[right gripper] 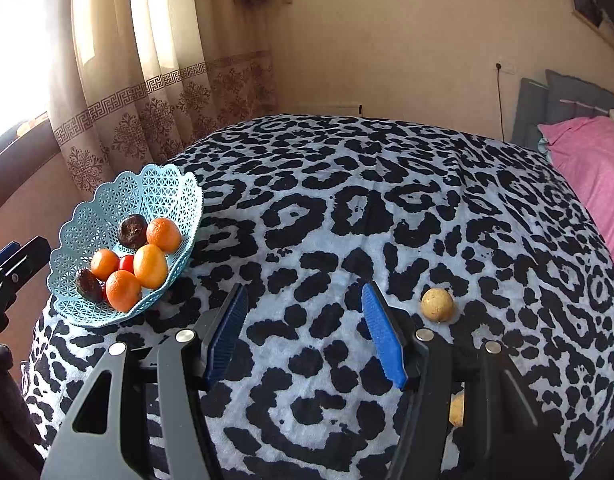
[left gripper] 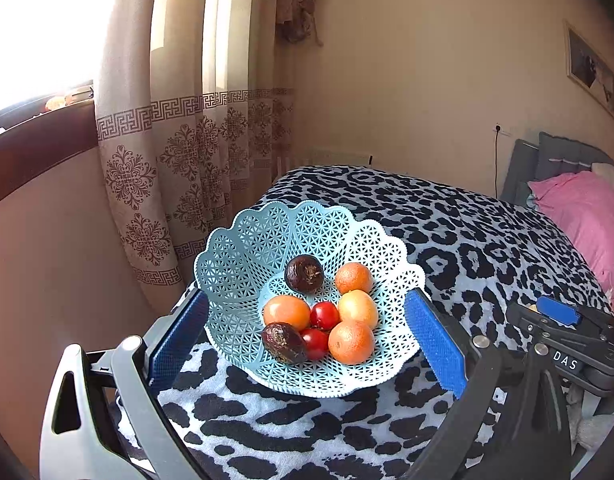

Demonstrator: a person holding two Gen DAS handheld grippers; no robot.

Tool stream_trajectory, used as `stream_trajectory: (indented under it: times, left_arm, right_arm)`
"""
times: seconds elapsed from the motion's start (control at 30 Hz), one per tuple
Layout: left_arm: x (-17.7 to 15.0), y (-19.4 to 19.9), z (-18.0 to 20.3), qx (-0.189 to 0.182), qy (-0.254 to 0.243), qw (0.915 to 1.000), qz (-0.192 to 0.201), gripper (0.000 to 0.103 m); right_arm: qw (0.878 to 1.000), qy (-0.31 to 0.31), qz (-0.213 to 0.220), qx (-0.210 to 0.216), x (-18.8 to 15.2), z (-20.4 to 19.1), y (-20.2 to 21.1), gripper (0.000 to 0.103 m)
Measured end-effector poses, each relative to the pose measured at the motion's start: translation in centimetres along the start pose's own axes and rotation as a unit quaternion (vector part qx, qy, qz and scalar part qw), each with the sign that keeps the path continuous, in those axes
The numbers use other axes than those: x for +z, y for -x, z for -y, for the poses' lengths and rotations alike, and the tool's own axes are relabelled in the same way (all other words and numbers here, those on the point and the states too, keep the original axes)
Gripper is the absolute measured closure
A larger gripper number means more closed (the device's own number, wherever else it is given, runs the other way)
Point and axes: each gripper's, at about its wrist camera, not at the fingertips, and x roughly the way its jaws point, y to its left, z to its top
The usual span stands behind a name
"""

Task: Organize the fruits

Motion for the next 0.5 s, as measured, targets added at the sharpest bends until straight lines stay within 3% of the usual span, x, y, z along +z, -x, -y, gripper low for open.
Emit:
stream_trajectory:
  times: [0.5]
  left_arm:
    - [0.5, 0.1, 5.8, -0.021, -0.053, 0.9984, -0.003, 0.003]
  right_arm:
    - [1.000, -0.021, -0.003, -0.018, -1.4, 4.6, 0.9, 0.043]
